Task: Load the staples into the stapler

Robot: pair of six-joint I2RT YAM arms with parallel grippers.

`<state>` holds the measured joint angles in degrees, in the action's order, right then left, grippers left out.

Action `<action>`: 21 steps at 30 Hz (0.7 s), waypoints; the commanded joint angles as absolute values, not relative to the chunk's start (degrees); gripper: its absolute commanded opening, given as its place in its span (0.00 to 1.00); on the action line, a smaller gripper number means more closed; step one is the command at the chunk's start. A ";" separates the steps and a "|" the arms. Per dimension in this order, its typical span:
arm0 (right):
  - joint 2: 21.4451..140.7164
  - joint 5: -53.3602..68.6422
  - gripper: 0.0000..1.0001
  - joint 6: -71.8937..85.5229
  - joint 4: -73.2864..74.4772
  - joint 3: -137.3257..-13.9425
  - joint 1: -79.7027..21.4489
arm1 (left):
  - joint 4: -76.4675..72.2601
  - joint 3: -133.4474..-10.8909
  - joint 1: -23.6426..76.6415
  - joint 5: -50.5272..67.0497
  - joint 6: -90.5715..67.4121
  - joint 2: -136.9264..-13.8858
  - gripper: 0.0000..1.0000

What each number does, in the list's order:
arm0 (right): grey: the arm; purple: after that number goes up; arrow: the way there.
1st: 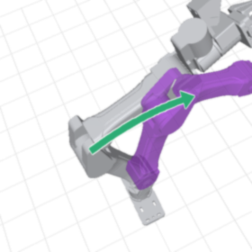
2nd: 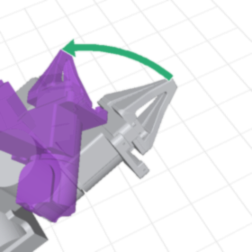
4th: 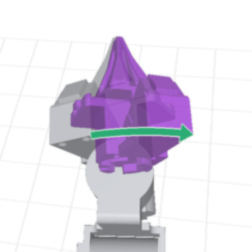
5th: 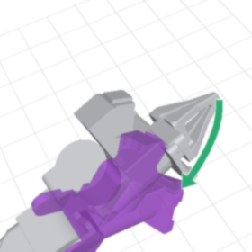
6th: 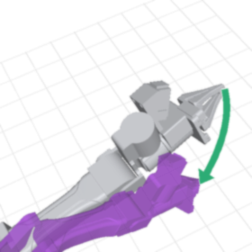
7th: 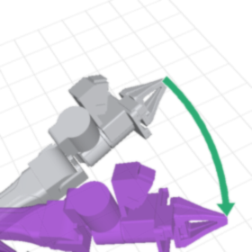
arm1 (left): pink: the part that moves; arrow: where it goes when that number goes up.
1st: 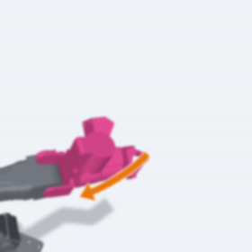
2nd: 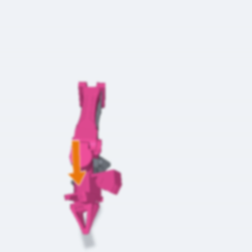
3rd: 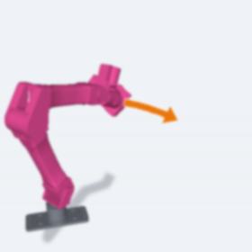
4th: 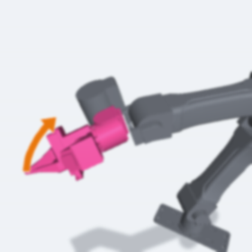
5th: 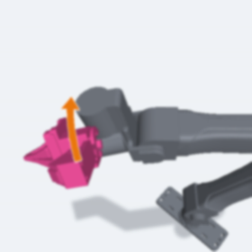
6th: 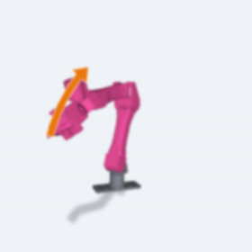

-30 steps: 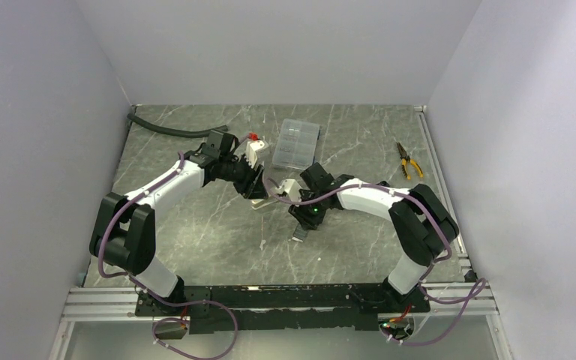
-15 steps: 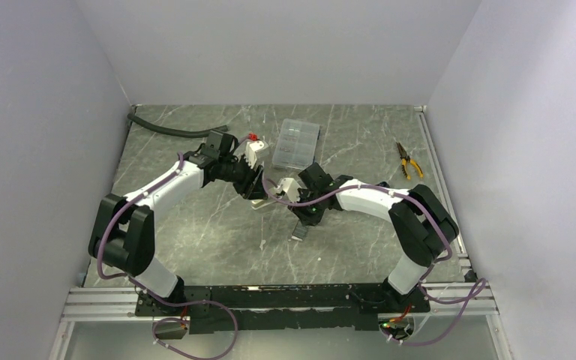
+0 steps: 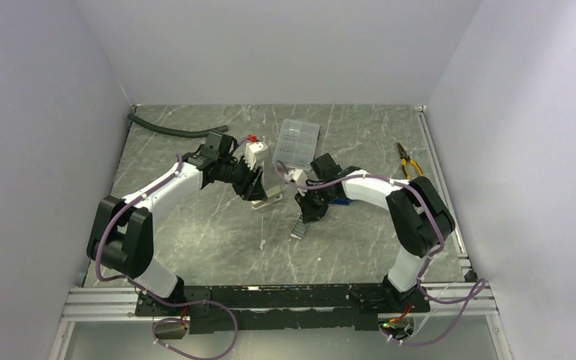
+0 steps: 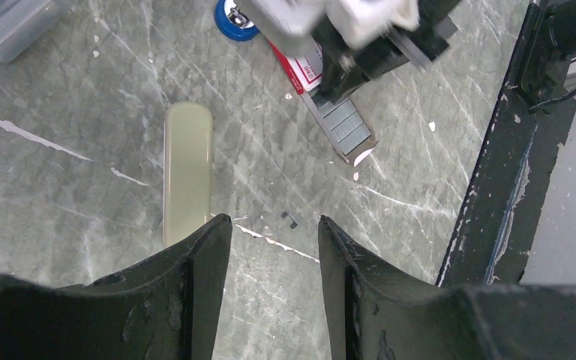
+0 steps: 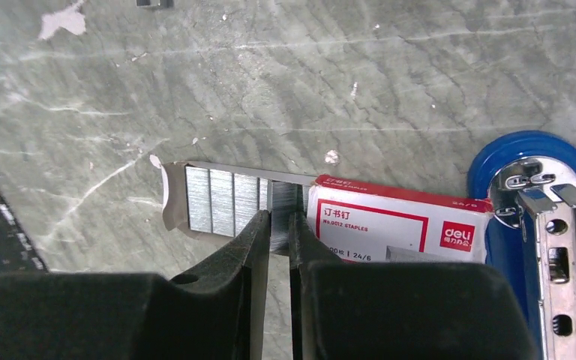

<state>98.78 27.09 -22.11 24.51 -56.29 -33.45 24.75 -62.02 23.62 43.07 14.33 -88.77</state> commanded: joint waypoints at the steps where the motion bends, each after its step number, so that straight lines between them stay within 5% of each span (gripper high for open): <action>1: 102.44 39.20 0.12 -21.83 27.53 -58.95 -28.41 | 24.40 -61.96 23.88 43.06 16.37 -86.79 0.51; 21: 107.97 54.21 0.11 -22.34 31.77 -62.63 -22.81 | 24.61 -61.94 23.82 42.87 16.96 -87.01 0.51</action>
